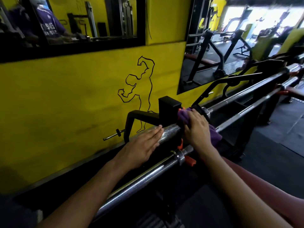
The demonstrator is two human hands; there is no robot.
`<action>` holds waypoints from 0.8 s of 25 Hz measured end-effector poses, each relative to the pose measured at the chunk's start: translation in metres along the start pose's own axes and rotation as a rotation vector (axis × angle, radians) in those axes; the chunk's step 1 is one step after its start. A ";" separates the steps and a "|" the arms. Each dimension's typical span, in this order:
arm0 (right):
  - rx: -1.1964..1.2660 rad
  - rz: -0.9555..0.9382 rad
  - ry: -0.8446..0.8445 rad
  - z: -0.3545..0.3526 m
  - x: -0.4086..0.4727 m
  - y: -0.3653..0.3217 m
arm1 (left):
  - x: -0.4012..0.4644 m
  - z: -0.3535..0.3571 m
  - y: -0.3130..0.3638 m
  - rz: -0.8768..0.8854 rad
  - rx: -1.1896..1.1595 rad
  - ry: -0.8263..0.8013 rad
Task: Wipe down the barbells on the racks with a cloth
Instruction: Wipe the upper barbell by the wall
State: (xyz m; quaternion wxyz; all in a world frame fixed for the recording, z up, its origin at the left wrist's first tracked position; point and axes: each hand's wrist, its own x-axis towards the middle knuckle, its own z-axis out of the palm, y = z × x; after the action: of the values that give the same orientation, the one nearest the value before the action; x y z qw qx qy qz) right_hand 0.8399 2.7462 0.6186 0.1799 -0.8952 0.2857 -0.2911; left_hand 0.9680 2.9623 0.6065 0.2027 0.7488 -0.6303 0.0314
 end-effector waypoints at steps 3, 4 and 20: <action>0.046 -0.179 0.030 0.003 -0.038 -0.002 | 0.000 0.002 -0.003 0.008 -0.015 0.010; 0.034 -0.227 0.027 0.000 -0.041 0.008 | 0.001 0.003 -0.005 0.013 -0.025 0.018; 0.093 -0.060 0.042 -0.021 -0.023 0.031 | -0.001 0.011 -0.014 0.061 -0.084 0.057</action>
State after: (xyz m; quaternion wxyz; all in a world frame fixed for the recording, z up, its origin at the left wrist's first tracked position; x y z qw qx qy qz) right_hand 0.7994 2.7333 0.6099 0.2065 -0.8877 0.2487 -0.3278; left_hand 0.9791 2.9607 0.5924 0.2507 0.7187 -0.6477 0.0323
